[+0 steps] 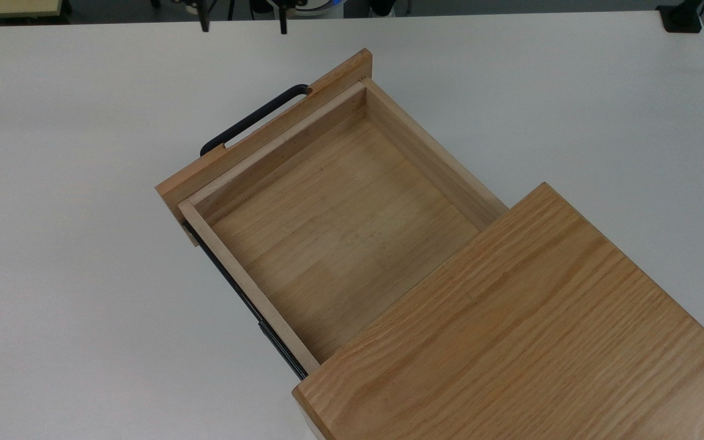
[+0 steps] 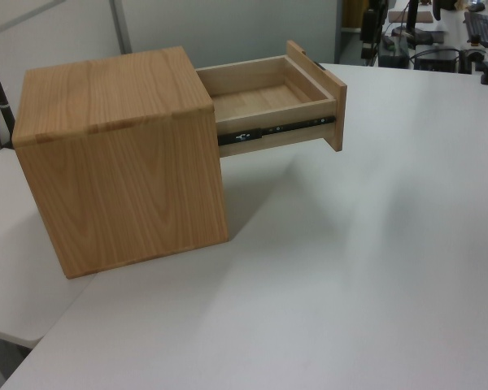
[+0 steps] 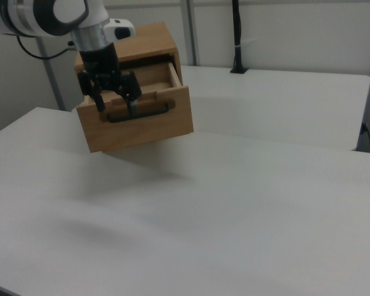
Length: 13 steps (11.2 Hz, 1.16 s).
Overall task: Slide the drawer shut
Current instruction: 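Move the gripper toward the open wooden drawer's black handle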
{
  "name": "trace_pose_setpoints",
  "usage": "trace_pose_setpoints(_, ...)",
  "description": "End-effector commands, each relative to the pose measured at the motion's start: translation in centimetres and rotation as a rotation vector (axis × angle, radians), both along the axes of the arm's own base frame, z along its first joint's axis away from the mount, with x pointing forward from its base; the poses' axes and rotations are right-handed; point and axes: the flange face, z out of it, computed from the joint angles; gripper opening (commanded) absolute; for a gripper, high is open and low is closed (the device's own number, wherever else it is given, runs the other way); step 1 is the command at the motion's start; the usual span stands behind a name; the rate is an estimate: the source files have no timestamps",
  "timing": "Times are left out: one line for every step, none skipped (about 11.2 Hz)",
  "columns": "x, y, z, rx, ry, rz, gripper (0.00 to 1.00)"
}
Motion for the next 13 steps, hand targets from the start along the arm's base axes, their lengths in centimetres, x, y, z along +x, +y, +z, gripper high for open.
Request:
trace_pose_setpoints(0.0,-3.7,-0.9,-0.032,0.040,0.301,1.00)
trace_pose_setpoints(0.6,-3.8,-2.0,-0.033,0.055,0.306,1.00)
trace_pose_setpoints(1.3,-3.9,-3.1,-0.034,0.069,0.308,1.00)
trace_pose_setpoints(2.0,-4.0,-4.0,-0.042,0.071,0.323,1.00)
trace_pose_setpoints(2.9,-4.1,-5.0,-0.040,0.056,0.335,0.96)
trace_pose_setpoints(3.3,-4.5,-5.7,-0.020,0.055,0.317,0.49)
trace_pose_setpoints(3.8,-4.3,-6.6,0.009,0.059,0.303,0.00)
trace_pose_setpoints(3.9,-4.1,-6.7,0.019,0.056,0.298,0.00)
trace_pose_setpoints(4.1,-4.0,-7.0,0.024,0.058,0.301,0.00)
trace_pose_setpoints(4.7,-3.9,-7.8,0.042,0.053,0.303,0.00)
trace_pose_setpoints(5.6,-3.5,-8.3,0.064,0.010,0.291,0.00)
trace_pose_setpoints(6.1,-3.3,-8.4,0.080,-0.026,0.279,0.00)
trace_pose_setpoints(6.6,-2.8,-8.8,0.090,-0.041,0.279,0.00)
